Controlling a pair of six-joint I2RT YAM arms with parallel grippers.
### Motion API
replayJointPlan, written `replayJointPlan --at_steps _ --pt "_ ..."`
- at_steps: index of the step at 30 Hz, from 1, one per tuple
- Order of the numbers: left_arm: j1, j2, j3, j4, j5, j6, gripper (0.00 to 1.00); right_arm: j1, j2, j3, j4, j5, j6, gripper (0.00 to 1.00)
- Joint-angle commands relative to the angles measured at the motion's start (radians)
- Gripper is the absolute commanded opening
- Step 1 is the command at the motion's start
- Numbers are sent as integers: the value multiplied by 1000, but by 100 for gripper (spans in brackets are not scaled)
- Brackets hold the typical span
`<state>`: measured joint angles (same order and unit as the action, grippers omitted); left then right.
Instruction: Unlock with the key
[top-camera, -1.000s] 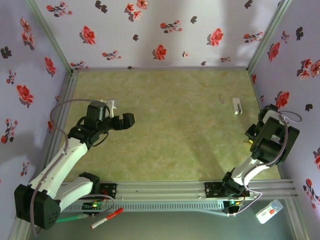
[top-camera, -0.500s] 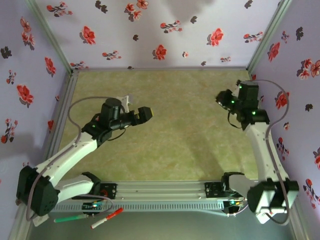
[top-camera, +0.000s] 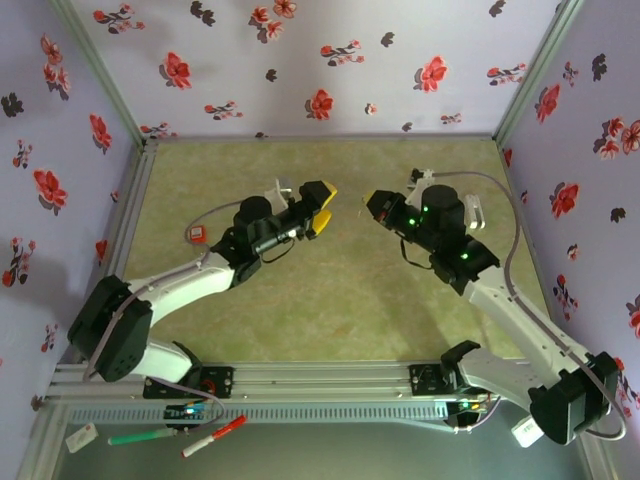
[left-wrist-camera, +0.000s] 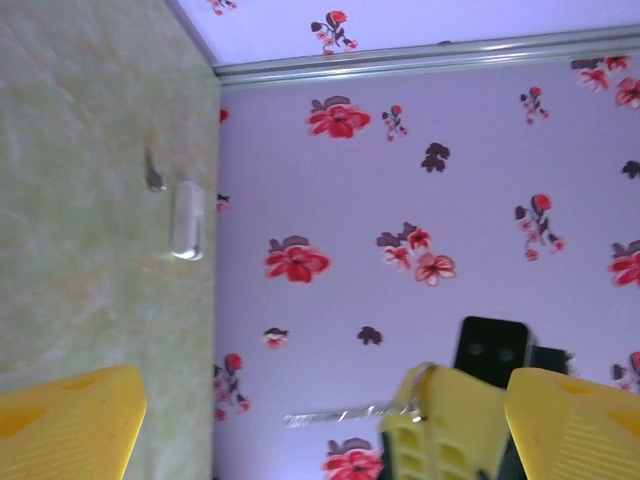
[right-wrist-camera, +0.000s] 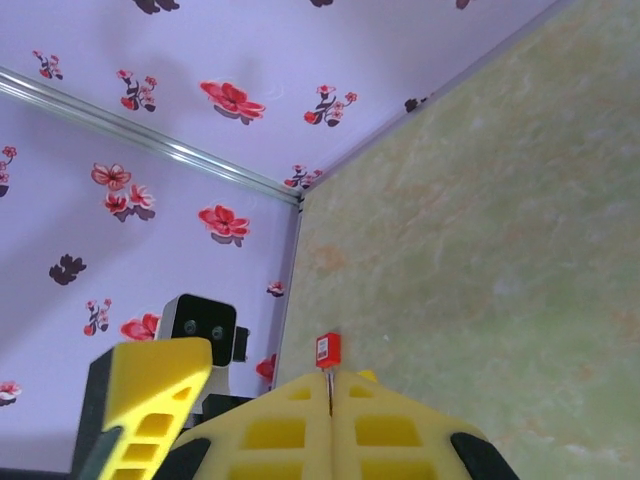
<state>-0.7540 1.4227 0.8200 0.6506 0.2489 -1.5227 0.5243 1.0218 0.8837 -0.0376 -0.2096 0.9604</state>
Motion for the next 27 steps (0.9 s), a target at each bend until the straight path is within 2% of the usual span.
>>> replayJointPlan --at_steps 1,7,21,27 --pt "-34 21 10 119 -39 -123 93 26 -13 -40 137 46 50 0" --pt "-63 72 1 177 -50 -203 92 52 -14 -86 207 61 72 0" --pt "-97 161 40 284 -58 -290 89 119 11 -165 361 61 103 0" --pt "-91 159 52 288 -63 -289 82 150 4 -199 385 62 111 0"
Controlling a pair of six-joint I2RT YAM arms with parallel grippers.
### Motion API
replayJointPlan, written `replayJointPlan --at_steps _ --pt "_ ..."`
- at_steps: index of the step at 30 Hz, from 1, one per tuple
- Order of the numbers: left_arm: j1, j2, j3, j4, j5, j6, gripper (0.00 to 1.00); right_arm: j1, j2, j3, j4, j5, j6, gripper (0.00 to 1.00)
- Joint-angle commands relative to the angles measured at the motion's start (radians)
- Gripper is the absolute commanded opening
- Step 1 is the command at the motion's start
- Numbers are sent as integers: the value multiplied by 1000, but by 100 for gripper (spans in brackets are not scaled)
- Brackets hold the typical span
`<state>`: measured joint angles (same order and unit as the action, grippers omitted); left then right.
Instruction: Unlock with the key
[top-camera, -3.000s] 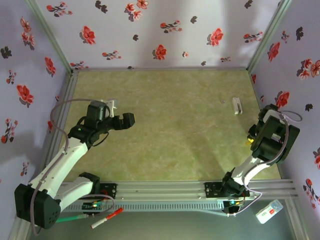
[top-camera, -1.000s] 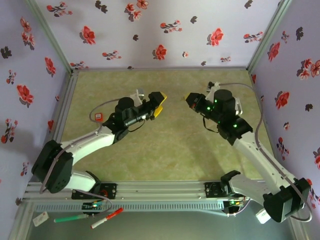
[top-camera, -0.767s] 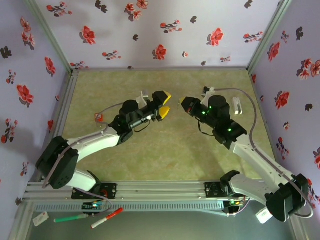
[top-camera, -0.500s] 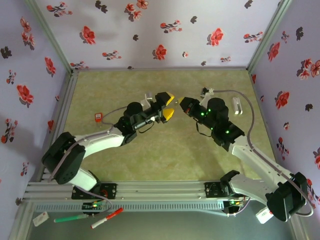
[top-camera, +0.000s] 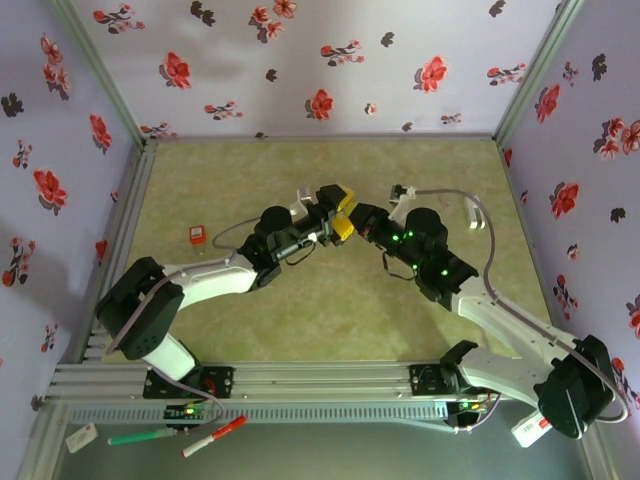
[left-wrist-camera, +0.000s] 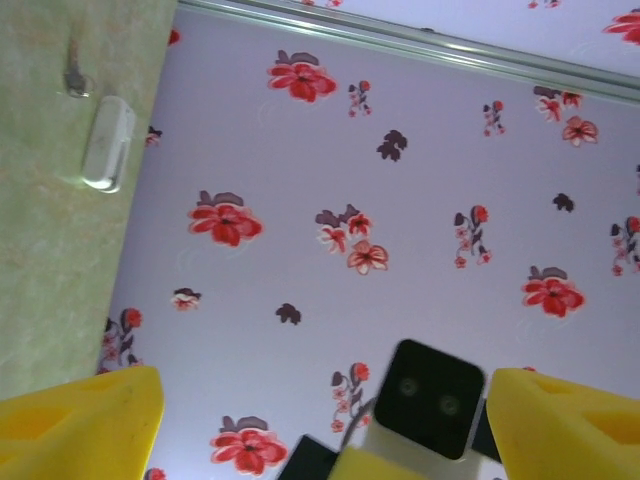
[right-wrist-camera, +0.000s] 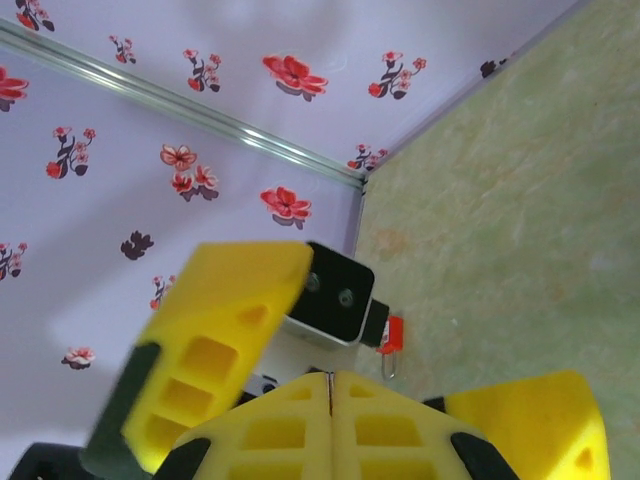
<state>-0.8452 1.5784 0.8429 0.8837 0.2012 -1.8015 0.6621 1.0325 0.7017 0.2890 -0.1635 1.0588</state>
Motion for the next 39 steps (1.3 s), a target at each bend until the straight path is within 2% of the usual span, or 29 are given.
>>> replayJointPlan --at_steps 1,16,21,24,35,37,39 --pt "3 -1 26 55 -14 -10 80 13 -14 -24 55 18 10 0" --pt "43 -45 -28 31 -13 17 55 13 -98 -105 33 29 10 0" --pt "42 -54 -36 20 -11 28 45 13 -97 -101 23 34 -1 0" --pt "44 -61 -47 10 -11 31 35 13 -94 -102 25 38 -3 0" --pt "55 -115 -38 -156 -9 116 18 13 -92 -97 15 33 -18 0" --pt "59 -123 -36 -175 -11 130 14 13 -88 -96 17 27 -19 0" --pt "64 -126 -38 -181 -12 140 5 13 -83 -96 21 18 -20 0"
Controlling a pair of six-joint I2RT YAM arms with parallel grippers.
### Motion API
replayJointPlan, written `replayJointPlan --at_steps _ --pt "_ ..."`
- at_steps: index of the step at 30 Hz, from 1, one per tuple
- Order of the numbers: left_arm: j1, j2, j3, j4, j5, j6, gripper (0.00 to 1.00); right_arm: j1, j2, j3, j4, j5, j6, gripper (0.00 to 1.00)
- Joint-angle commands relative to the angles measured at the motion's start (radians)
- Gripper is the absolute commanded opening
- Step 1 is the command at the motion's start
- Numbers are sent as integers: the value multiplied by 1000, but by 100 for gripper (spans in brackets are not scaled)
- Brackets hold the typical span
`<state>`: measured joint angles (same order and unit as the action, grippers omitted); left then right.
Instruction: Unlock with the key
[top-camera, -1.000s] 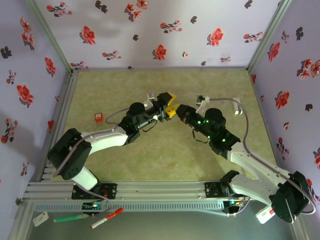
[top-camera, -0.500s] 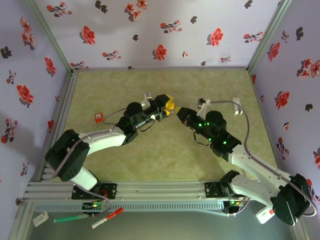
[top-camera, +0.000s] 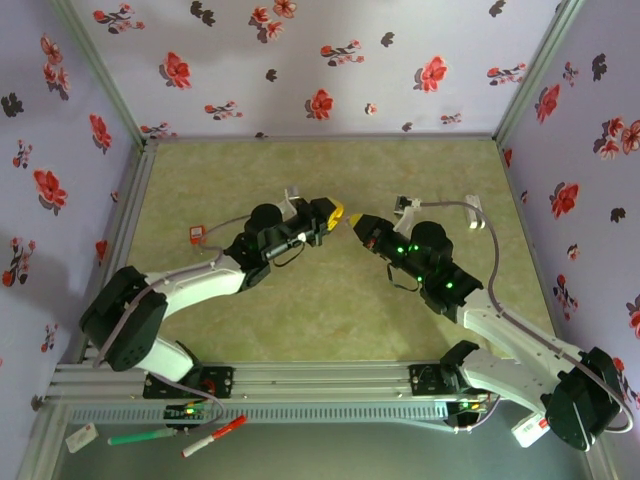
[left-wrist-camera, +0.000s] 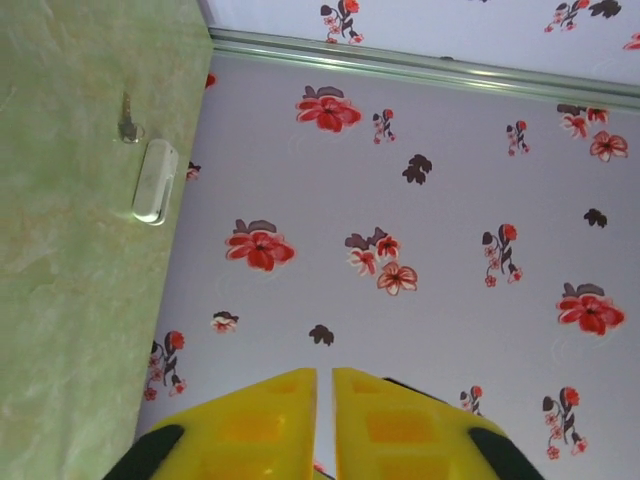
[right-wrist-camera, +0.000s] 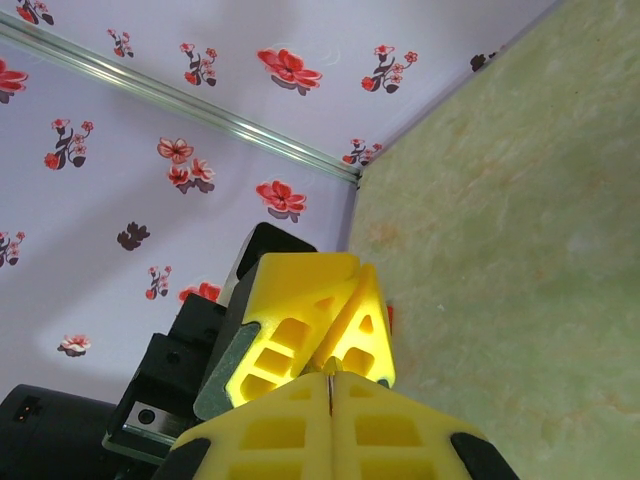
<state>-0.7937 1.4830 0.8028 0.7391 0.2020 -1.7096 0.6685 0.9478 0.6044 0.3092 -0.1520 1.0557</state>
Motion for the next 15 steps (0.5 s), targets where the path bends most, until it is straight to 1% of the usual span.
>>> replayJointPlan --at_steps 1,6,7,9,11,12,14,15 --pt "14 -34 1 -44 -14 52 0 6 2 1 1 7 -16 0" --pt "23 -40 5 -69 -19 101 0 8 2 0 20 -21 -18 0" --pt "25 -43 11 -76 -18 122 0 8 -1 4 13 -25 -25 3" --pt "37 -65 36 -115 -7 197 0 6 -30 12 -32 -20 -47 28" --pt "47 -101 74 -187 8 315 0 5 -78 19 -94 0 -72 53" --pt "52 -124 103 -253 16 385 0 1 -103 25 -124 -3 -91 61" --pt "57 -162 175 -399 29 537 0 -18 -149 41 -176 -26 -128 74" --pt "56 -177 214 -460 36 635 0 -30 -167 48 -188 -44 -141 81"
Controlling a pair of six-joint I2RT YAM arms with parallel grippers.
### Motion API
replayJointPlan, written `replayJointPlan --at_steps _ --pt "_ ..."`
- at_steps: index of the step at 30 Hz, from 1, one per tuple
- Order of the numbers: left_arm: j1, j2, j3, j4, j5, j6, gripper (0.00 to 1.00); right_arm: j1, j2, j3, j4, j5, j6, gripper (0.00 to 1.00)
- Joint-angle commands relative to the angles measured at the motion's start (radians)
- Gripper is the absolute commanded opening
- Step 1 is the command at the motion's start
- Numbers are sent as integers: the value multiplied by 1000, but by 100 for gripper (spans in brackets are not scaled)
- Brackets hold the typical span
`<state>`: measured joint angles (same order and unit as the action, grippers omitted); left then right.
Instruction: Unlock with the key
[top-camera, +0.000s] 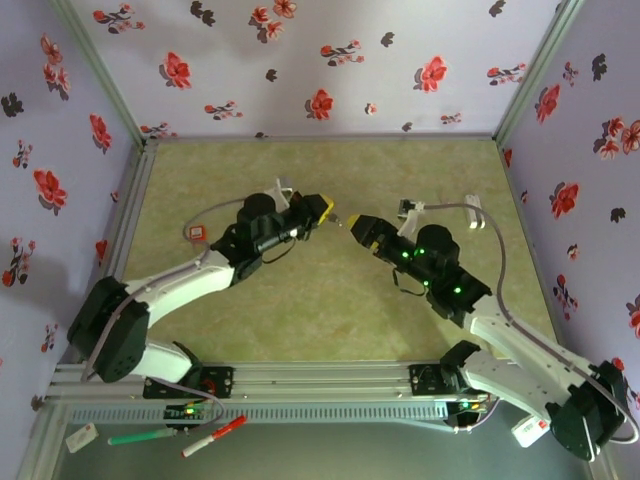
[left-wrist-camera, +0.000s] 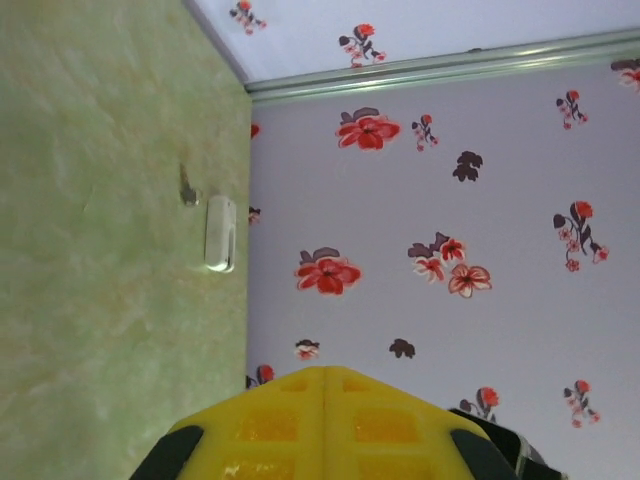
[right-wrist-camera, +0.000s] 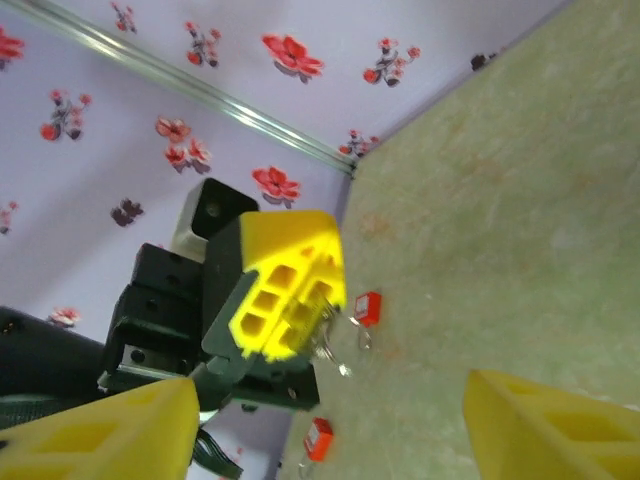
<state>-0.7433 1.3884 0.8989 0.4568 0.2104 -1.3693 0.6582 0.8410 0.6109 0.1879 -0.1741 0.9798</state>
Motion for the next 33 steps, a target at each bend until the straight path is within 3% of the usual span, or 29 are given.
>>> replayJointPlan --at_steps 1,5,8,14,26,33 --pt "5 -92 148 -241 37 359 0 -31 -78 45 -73 -41 -75 85" --pt "7 -91 270 -433 106 559 0 -90 -118 50 -32 -148 -96 93" --pt "7 -77 310 -493 135 613 0 -101 -89 40 64 -209 -90 93" --pt "5 -66 314 -479 149 622 0 -90 31 10 287 -282 -52 93" --pt "-5 -65 287 -431 159 617 0 -6 209 -5 459 -229 -62 90" --pt "-5 -61 272 -411 160 607 0 19 256 -6 544 -239 -37 80"
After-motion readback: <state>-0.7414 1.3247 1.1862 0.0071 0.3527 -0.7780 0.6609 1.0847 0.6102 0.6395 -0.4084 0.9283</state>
